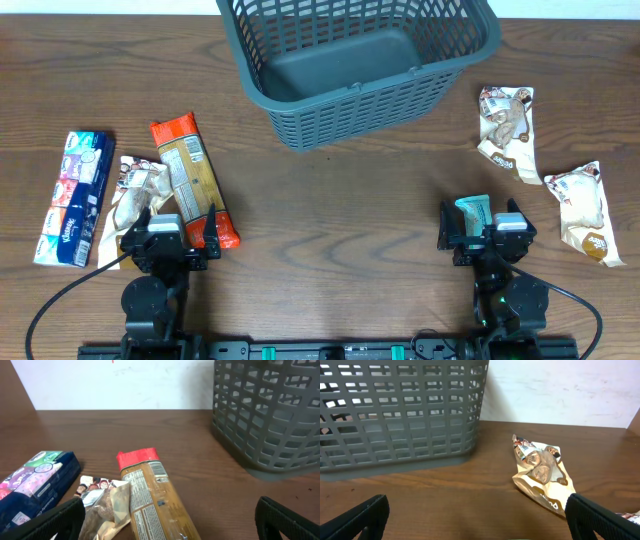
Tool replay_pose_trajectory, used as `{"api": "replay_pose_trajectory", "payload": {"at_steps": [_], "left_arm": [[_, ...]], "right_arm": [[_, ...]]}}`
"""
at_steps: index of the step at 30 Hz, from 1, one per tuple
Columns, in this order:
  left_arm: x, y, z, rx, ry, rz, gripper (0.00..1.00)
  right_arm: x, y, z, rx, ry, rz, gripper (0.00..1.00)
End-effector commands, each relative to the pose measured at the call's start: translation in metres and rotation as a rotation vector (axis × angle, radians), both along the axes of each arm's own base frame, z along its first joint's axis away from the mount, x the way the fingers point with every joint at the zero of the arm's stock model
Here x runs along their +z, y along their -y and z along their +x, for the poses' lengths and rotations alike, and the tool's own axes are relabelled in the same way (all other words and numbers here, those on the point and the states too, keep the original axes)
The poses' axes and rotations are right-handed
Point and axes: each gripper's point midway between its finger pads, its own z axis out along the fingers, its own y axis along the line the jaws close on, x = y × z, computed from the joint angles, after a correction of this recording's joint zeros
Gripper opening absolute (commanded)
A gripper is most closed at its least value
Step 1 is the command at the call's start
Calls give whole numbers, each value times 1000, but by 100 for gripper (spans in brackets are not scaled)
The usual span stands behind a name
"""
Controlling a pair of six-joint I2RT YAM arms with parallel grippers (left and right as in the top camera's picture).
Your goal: Pack container
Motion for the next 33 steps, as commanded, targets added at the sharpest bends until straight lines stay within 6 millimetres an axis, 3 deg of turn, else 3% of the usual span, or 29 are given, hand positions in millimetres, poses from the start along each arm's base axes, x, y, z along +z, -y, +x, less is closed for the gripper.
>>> {"api": "replay_pose_trajectory", "payload": {"at_steps": [1, 33], "left_arm": [[-14, 3, 0, -17, -29, 4, 99], [-12, 3, 0, -17, -24, 3, 99]], "right_arm": [[-2, 0, 0, 5, 1, -14, 99], [-2, -2, 0, 10, -1, 16, 99]]}}
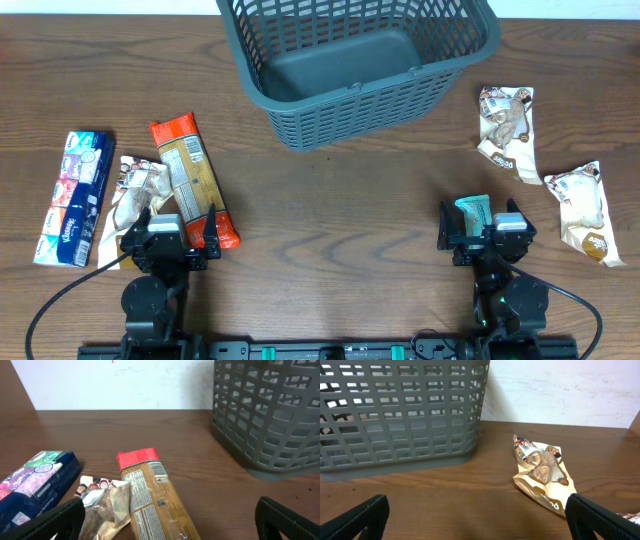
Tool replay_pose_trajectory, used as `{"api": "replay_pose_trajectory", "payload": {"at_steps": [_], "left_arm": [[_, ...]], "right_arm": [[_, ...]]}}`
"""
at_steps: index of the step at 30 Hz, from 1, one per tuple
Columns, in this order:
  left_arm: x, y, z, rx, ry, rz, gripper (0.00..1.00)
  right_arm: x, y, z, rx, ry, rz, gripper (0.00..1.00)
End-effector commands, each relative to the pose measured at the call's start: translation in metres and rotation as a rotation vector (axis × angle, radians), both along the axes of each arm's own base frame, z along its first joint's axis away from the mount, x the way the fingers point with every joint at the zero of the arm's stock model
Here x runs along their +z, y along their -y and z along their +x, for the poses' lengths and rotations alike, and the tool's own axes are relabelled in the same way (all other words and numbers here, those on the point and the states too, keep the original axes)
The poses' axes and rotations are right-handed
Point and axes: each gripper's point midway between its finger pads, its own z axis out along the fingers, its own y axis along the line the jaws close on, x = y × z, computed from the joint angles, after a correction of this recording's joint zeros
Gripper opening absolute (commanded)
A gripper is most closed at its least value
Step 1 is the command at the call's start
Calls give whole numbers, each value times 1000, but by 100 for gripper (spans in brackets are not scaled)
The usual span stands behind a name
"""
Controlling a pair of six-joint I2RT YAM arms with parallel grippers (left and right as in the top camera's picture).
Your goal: Pack container
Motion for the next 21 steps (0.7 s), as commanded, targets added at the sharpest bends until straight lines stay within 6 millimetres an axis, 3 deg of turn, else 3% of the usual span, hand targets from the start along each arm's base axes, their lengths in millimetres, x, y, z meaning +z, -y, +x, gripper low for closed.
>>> {"api": "replay_pose_trajectory", "payload": {"at_steps": [1, 5, 9, 15, 21], "left_arm": [[-12, 3, 1, -16, -23, 3, 99], [0, 4, 2, 16, 22, -208, 99], [15, 32, -3, -134, -23, -295, 99], [79, 41, -7, -172, -94, -309, 99], [128, 41, 9, -143, -306, -307, 99]], "right_arm": [[-1, -1, 0, 2, 1, 43, 99], [1, -1, 0, -17, 1, 228, 99], [14, -15, -2, 53, 7, 380, 99], [73, -25, -9, 118, 34, 393, 99], [136, -38, 2, 191, -92, 268, 99]]}}
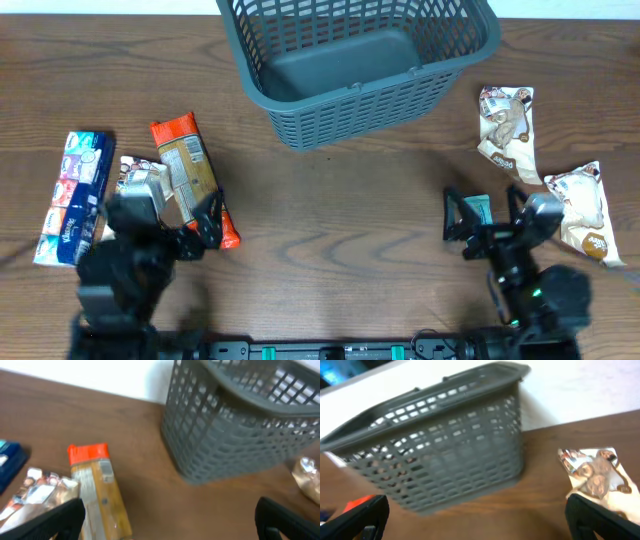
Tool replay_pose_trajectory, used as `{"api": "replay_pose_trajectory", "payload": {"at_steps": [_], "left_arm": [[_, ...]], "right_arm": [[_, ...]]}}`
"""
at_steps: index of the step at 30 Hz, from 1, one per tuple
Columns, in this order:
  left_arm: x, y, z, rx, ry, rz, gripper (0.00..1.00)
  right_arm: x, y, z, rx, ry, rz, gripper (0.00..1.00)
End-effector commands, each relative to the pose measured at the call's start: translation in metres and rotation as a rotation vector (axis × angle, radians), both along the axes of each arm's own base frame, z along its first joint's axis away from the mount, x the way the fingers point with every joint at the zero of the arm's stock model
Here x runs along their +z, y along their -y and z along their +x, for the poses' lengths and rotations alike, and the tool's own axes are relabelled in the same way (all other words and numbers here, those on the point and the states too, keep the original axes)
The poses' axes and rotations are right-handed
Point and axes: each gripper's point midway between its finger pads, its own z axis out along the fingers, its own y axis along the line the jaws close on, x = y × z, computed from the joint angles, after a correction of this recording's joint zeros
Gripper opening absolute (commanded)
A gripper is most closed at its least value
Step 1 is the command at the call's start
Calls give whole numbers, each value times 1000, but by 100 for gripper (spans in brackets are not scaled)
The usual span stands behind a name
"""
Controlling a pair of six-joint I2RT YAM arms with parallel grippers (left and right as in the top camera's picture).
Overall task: Pack container
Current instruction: 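Reach both grippers to the grey basket's near rim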
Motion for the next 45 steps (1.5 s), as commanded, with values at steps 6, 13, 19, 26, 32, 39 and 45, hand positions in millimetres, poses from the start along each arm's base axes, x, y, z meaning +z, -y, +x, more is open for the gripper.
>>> {"api": "replay_pose_trajectory", "payload": {"at_steps": [6, 13, 19, 26, 32, 39, 45], "left_arm": [[52, 6, 32, -64, -248, 61, 99], [90, 34, 49, -239, -250, 25, 99], [106, 59, 59, -346, -212, -13, 83], [82, 87, 60, -388, -295, 88, 72], [65, 108, 56, -411, -338, 202, 45], [51, 136, 55, -493, -377, 226, 6], [42, 148, 60, -515, -396, 241, 6]], "right_arm": [[64, -12, 38, 135, -293, -216, 99], [142, -47, 76, 357, -256, -228, 96], [175, -40, 123, 287, -249, -219, 53], [161, -34, 185, 270, -340, -186, 21], [132, -34, 218, 272, -409, -181, 3], [102, -29, 233, 265, -475, -211, 1], [88, -17, 233, 207, -534, -249, 1]]}}
